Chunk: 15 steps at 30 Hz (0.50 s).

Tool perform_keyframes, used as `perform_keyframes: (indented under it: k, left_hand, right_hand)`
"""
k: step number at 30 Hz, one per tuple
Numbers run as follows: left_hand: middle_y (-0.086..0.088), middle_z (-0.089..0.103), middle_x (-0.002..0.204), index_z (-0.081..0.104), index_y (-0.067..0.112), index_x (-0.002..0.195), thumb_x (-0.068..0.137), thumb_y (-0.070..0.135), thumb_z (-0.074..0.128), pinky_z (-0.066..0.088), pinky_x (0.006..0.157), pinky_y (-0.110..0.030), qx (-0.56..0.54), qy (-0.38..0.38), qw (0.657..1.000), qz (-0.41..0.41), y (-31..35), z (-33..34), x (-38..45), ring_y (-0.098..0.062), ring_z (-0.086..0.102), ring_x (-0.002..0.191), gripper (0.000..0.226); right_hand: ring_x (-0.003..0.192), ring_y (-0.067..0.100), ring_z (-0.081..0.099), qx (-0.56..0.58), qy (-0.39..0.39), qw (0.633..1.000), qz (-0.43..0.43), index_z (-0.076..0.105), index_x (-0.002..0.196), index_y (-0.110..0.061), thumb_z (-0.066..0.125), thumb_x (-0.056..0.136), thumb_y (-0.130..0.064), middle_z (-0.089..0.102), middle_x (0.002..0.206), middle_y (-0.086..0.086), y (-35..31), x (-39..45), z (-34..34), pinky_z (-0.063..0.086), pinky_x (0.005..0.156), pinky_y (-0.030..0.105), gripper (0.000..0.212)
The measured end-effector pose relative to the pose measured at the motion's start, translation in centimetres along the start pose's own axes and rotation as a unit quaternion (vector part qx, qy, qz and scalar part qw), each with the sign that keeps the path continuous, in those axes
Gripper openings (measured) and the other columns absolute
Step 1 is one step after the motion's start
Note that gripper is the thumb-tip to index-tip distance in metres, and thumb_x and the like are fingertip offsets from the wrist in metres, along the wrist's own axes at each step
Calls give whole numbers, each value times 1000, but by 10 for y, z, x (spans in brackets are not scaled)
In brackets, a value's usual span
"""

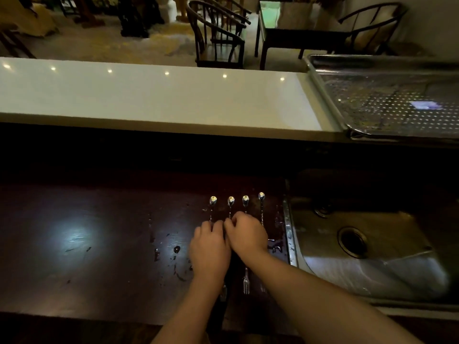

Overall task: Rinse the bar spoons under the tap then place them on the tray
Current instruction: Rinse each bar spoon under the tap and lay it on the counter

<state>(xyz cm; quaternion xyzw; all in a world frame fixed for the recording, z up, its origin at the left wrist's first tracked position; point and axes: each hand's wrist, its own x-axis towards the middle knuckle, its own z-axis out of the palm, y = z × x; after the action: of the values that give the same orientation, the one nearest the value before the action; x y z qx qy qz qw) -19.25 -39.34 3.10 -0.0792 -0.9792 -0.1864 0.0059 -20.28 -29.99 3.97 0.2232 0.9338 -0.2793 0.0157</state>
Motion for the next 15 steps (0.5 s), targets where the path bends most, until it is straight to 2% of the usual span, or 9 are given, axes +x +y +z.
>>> perform_keyframes:
  k: [3,9,12,15]
  left_hand:
    - [-1,60,112,58,21,122,94,33,46,45,78,-31,-11,19,998,52,33,7,0,-19,53,101,33]
    - [-9,66,109,67,12,110,86,24,61,48,81,-41,-26,42,988,149,108,20,-12,-28,58,107,27]
    - [-9,66,113,67,12,111,84,23,63,48,85,-42,-21,46,982,185,149,28,-19,-29,57,112,29]
    - [-12,65,119,66,11,114,85,23,62,48,89,-43,-22,46,979,199,192,38,-30,-31,55,117,32]
  right_hand:
    - [85,25,62,-5,50,999,-9,65,97,-16,46,92,-38,64,99,5,28,0,-32,37,61,29,29]
    - [96,26,61,9,101,995,11,66,106,-19,46,90,-38,62,109,5,91,-7,-87,48,72,34,32]
    - [102,27,59,2,129,992,10,66,110,-19,47,90,-38,63,113,6,131,-13,-114,47,76,34,33]
    - [101,27,58,-1,149,989,15,67,105,-19,46,90,-37,64,110,6,176,-20,-142,45,75,33,32]
